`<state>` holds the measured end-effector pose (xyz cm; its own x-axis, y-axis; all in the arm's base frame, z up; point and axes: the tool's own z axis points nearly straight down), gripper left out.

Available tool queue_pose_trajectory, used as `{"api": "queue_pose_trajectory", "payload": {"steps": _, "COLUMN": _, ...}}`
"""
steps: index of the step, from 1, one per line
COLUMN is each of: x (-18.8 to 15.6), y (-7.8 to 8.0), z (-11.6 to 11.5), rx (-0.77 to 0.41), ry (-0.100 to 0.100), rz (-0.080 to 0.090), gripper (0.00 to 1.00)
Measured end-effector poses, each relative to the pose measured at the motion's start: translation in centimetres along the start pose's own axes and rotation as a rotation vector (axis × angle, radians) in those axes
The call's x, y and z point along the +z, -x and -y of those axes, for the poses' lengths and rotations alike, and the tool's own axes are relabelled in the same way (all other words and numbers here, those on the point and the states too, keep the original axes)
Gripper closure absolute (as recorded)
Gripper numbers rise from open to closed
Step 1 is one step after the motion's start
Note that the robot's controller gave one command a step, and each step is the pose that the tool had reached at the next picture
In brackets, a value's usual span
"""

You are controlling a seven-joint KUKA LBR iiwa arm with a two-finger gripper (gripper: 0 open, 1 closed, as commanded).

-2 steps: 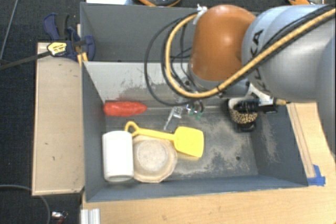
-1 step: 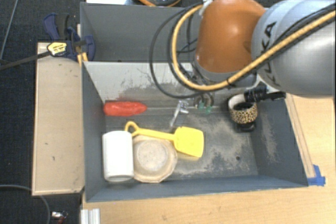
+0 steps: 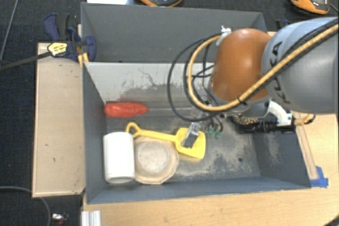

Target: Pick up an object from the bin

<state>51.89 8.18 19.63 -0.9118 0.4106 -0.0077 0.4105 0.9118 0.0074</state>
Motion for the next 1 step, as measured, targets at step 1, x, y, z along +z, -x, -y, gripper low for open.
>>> {"api": "queue_pose_trajectory", "payload": {"steps": 1, "x": 1.92, "y": -0.37, "z": 0.55, "rx": -0.465, "ry": 0.002, "rz": 0.004, "gripper": 0.00}}
